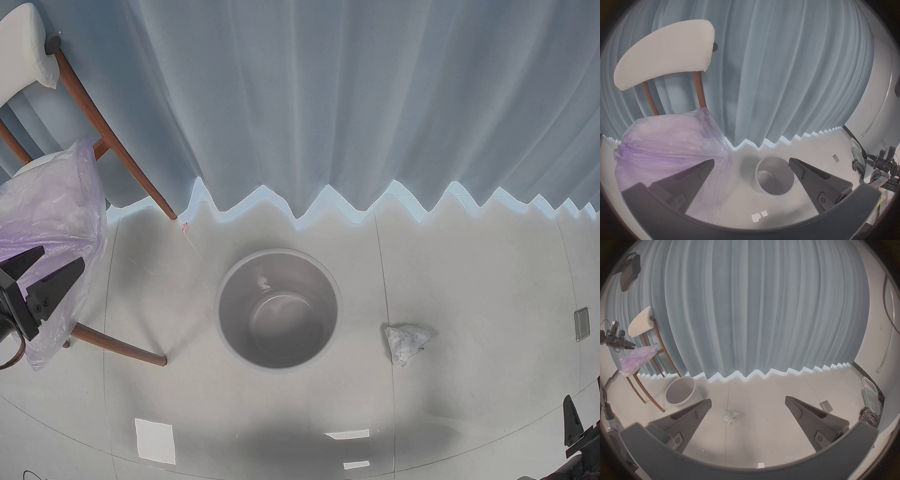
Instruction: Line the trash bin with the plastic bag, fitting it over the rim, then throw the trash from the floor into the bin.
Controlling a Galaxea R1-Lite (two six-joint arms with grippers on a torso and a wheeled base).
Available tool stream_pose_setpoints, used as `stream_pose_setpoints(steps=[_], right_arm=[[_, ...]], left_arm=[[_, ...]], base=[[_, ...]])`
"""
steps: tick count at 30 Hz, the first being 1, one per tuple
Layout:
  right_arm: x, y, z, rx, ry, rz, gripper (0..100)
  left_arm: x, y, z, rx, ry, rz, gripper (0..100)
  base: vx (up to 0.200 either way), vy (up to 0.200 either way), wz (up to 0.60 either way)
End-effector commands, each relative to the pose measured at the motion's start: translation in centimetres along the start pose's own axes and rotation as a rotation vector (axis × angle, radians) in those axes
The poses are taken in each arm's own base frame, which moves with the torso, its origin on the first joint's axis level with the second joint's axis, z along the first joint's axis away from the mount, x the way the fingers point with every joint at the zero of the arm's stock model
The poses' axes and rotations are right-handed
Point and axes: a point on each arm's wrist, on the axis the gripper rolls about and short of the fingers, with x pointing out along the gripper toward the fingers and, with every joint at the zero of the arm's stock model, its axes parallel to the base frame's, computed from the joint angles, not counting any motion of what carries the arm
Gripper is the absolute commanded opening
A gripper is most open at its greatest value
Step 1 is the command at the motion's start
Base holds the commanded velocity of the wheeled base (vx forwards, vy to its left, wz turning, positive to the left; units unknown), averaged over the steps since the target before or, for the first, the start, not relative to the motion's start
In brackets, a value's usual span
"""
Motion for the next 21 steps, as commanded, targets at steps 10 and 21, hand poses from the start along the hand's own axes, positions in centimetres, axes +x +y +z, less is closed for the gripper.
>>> stream_pose_setpoints(steps=[10, 21], right_arm=[[0.0, 0.0, -0.5, 0.0, 0.0, 0.0, 100], [0.0, 0.0, -0.5, 0.0, 0.0, 0.0, 100]], left_arm=[[1.7, 0.4, -2.4, 0.01, 0.121, 0.011, 100], [7.2, 1.6, -2.6, 0.332, 0.279, 0.14, 100]], base=[[0.0, 0.0, 0.0], [0.0, 0.0, 0.0]])
